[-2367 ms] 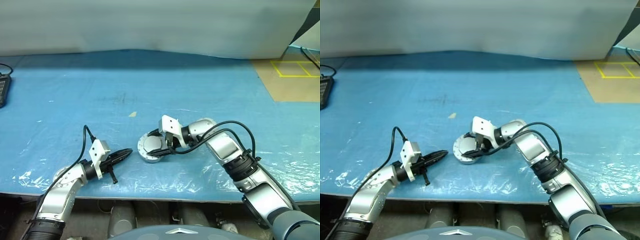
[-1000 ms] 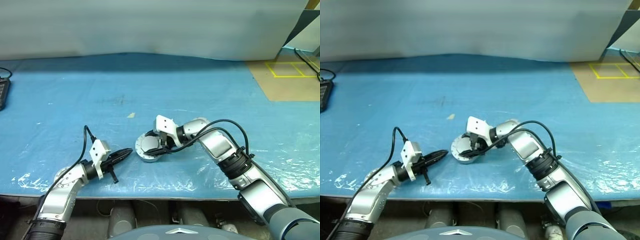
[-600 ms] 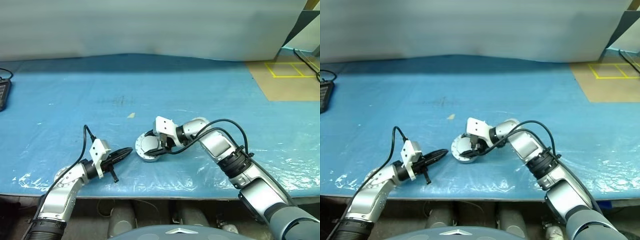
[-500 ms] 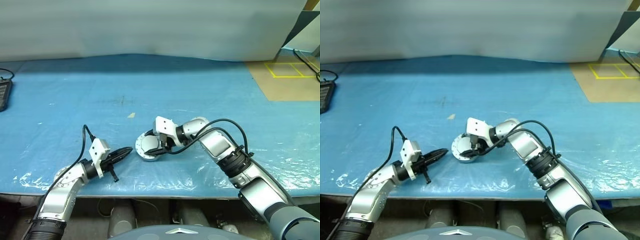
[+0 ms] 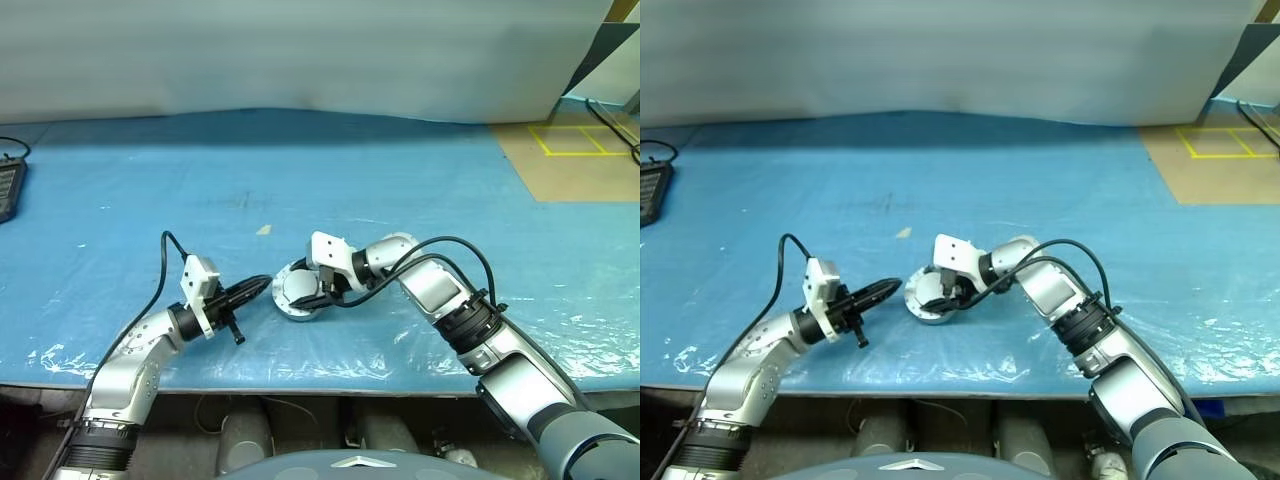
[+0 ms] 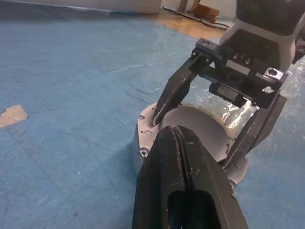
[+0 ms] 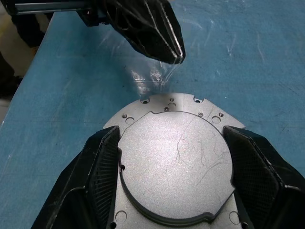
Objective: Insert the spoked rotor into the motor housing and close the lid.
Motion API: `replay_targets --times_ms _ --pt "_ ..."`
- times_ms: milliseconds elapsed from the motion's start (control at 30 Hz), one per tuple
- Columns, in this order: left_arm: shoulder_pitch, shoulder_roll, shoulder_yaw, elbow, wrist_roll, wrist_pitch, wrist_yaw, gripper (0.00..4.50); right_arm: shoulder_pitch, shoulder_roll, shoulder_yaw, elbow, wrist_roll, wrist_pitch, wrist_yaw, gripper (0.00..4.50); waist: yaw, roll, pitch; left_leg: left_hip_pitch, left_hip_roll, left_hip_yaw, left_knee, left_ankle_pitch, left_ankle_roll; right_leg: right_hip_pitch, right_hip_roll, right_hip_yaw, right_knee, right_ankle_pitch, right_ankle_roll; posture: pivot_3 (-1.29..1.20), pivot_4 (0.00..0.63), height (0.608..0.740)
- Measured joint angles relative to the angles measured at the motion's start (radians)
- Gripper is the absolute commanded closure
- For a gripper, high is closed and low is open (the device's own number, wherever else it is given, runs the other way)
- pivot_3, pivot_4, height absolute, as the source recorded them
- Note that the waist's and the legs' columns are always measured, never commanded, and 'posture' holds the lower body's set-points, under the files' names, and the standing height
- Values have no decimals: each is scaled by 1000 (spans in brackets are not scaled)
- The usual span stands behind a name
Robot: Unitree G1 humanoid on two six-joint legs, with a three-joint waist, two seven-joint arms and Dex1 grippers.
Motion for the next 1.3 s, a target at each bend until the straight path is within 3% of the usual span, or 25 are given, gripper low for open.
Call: replay_targets --times_ms 367,1100,1233,1300 --pt "-20 46 -69 23 120 -10 5 4500 0 0 -7 7 0 0 -2 1421 0 1 -3 1 -3 -1 -5 0 0 -1 -2 0 -3 0 0 0 150 740" --pt "-42 2 -86 17 115 24 25 4500 12 3 -49 3 6 36 -3 1421 2 1 -3 -5 -5 -1 -11 0 0 -1 -4 -2 -18 -1 1 0 150 740" --pt "-41 5 -87 17 119 10 24 4500 13 0 -54 4 4 40 -12 76 3 1 -3 -5 -5 -1 -11 0 0 0 -5 -2 -18 -1 1 0 150 740" --pt "-39 5 -88 18 120 3 22 4500 18 -7 -62 -2 5 40 -15 33 5 1 -3 -5 -5 0 -11 0 0 0 -5 -2 -18 -1 1 0 150 740"
